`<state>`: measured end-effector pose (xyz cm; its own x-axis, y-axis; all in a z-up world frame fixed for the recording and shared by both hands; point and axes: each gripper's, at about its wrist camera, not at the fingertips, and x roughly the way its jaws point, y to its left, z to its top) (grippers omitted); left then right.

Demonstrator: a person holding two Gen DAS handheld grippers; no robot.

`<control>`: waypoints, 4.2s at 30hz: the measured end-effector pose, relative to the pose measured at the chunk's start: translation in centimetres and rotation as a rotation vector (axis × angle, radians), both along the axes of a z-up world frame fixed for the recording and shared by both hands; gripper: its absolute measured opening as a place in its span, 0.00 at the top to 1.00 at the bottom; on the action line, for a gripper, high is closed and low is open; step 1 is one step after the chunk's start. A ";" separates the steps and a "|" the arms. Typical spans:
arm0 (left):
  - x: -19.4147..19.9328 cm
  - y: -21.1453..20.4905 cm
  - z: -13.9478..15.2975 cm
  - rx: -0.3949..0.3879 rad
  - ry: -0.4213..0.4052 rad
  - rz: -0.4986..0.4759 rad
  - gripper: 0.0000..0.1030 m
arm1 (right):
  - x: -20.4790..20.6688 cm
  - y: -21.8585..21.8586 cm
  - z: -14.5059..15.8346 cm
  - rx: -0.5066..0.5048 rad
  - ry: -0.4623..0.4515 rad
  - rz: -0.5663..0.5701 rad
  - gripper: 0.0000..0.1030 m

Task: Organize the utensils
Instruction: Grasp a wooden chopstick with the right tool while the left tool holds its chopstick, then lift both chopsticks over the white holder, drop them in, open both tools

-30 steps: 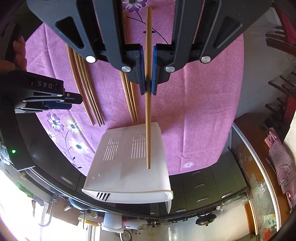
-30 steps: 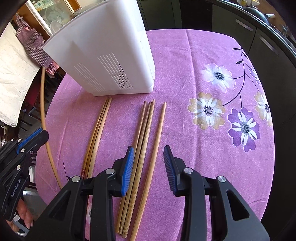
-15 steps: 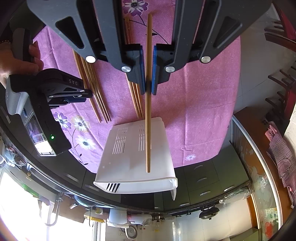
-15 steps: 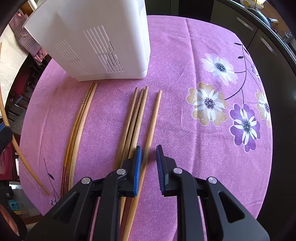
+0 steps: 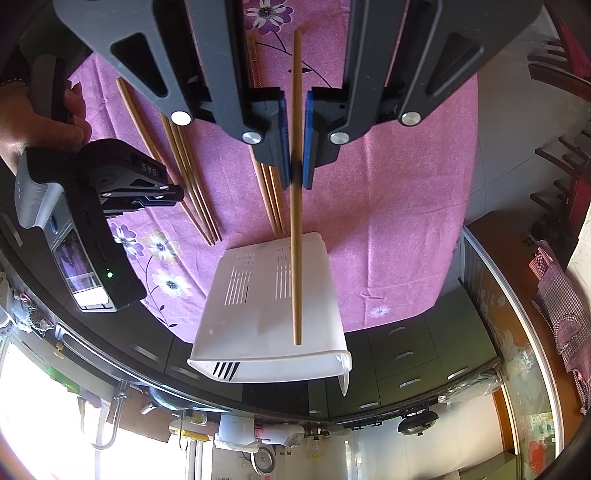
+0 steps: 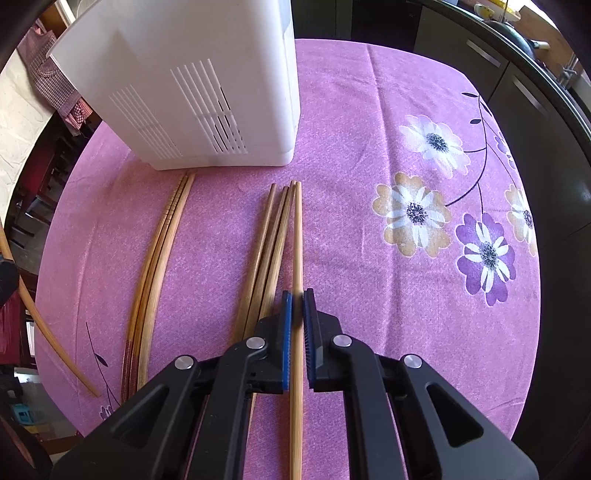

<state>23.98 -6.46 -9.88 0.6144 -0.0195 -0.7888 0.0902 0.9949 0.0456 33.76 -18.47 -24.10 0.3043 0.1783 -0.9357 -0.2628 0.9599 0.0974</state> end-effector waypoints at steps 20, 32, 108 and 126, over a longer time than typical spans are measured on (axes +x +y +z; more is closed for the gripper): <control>-1.7 0.6 2.2 0.006 -0.048 -0.002 0.93 | -8.4 -4.5 11.4 0.160 -0.290 0.067 0.93; -3.0 0.6 3.5 0.012 -0.068 -0.017 0.93 | -11.0 -4.6 12.9 0.189 -0.324 0.100 0.93; 10.0 -1.6 10.6 0.017 -0.116 -0.029 0.93 | -8.6 -5.1 23.3 0.344 -0.465 0.174 0.93; 6.4 -0.4 11.5 -0.014 -0.139 -0.057 0.93 | 3.0 -2.8 30.7 0.354 -0.606 0.003 0.93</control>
<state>30.41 -6.82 1.66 0.7151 -0.0679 -0.6957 0.1405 0.9889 0.0480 36.78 -21.32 6.56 0.7530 0.4422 -0.4873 -0.3719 0.8969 0.2393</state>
